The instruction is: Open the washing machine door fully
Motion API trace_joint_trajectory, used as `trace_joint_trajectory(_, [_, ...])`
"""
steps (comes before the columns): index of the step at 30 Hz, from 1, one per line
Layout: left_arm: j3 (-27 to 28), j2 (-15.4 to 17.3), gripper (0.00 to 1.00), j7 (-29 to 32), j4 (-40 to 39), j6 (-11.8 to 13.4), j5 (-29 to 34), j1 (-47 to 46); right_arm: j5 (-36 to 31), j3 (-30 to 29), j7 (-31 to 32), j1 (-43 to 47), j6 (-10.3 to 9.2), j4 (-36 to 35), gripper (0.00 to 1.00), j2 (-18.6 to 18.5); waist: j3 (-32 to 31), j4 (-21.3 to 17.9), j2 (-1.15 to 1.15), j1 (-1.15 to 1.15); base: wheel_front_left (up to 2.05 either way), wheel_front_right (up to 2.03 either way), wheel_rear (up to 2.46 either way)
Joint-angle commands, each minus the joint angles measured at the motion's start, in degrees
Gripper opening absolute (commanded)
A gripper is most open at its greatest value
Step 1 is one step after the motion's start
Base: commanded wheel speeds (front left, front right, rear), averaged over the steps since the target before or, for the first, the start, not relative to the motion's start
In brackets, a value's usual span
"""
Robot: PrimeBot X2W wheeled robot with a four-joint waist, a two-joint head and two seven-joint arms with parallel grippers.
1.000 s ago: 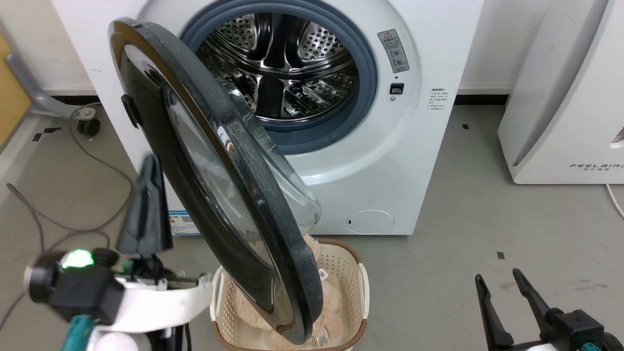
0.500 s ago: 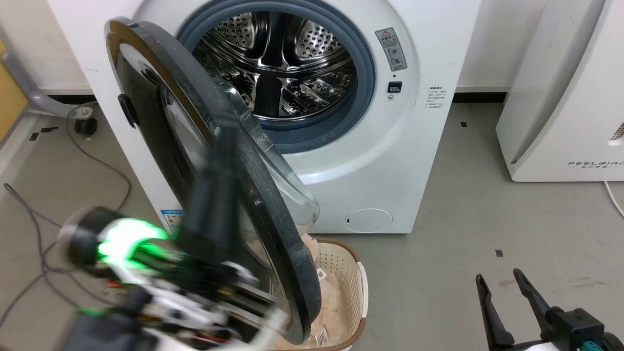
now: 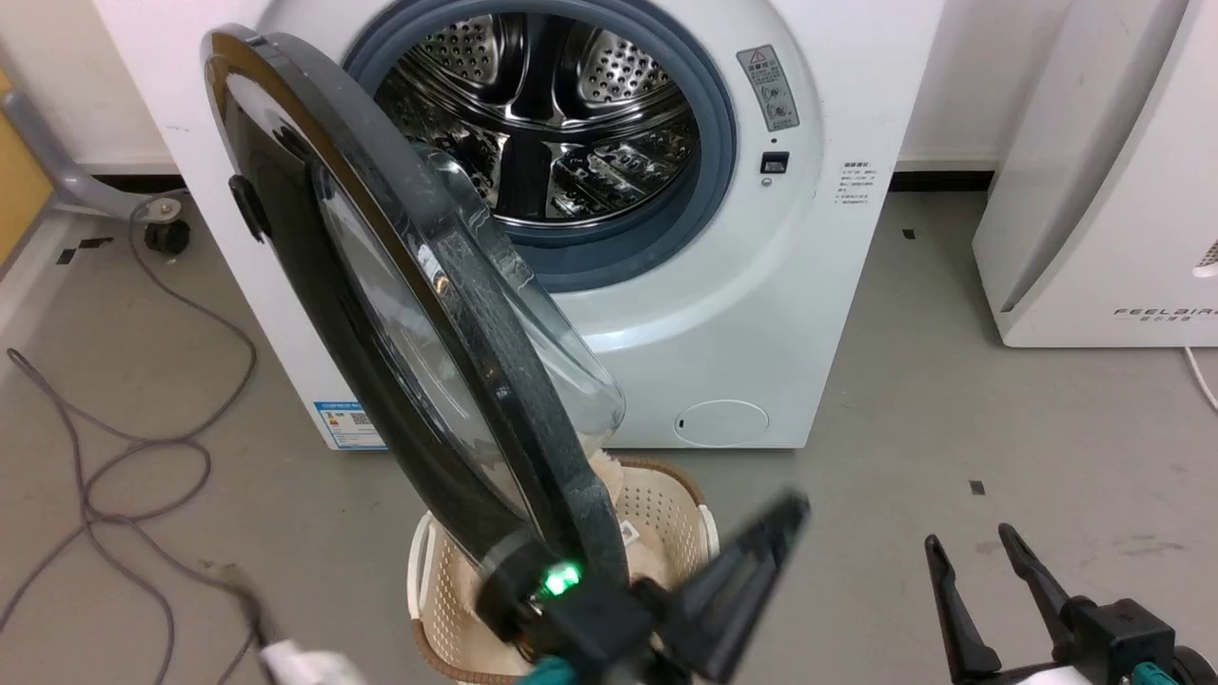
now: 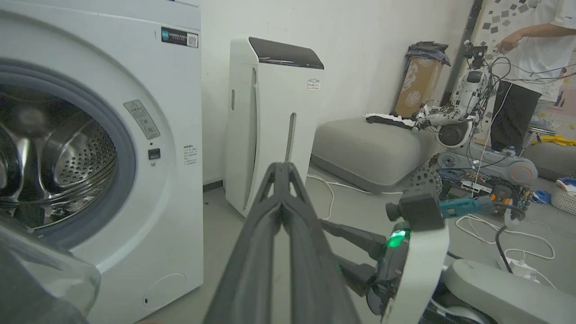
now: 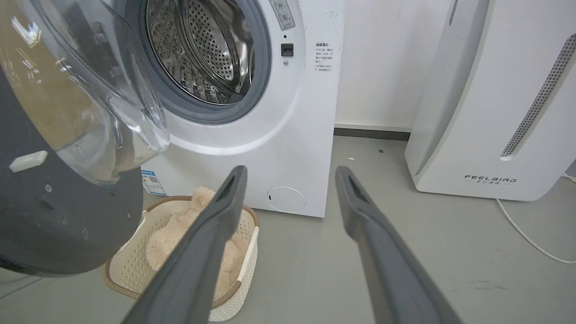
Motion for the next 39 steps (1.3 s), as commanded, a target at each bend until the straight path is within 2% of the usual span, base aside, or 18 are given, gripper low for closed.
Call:
trace_joint_trajectory(1, [-0.7, 0.4, 0.0, 1.4, 1.7, -0.1, -0.6, 1.4, -0.3, 0.1, 0.1, 0.7, 0.03, -0.2, 1.0, 0.2, 0.2, 0.0, 0.0, 0.0, 0.0, 0.0, 0.0])
trace_joint_trajectory(7, [-0.4, 0.9, 0.0, 4.0, 9.2, 1.7, -0.3, 2.2, -0.1, 0.5, 0.1, 0.1, 0.03, 0.0, 1.0, 0.2, 0.9, -0.2, 0.0, 0.0, 0.0, 0.0, 0.0])
trace_joint_trajectory(16, [3.8, 0.3, 0.0, -0.7, 18.6, 6.3, 0.1, -3.2, 0.1, 0.6, 0.1, -0.3, 0.03, 0.9, 1.0, 0.2, 1.0, -0.7, 0.0, 0.0, 0.0, 0.0, 0.0])
trace_joint_trajectory(22, [4.6, 0.1, 0.0, -2.5, 21.5, 8.4, -0.5, -4.7, 0.4, 0.7, -0.1, -0.2, 0.03, 1.3, 1.0, 0.2, 1.1, -0.7, 0.0, 0.0, 0.0, 0.0, 0.0])
trace_joint_trajectory(29, [5.7, 0.8, 0.0, -3.0, 20.9, 10.4, -0.5, -3.0, 0.7, 0.8, -0.4, -0.4, 0.03, 2.0, 1.0, 0.2, 1.3, -0.4, 0.0, 0.0, 0.0, 0.0, 0.0])
trace_joint_trajectory(39, [6.6, 2.7, 0.0, -2.0, 14.6, 13.6, -1.1, 4.1, 0.7, 0.8, -0.5, 0.0, 0.03, 2.8, 1.0, 0.2, 0.4, 1.3, 0.0, 0.0, 0.0, 0.0, 0.0])
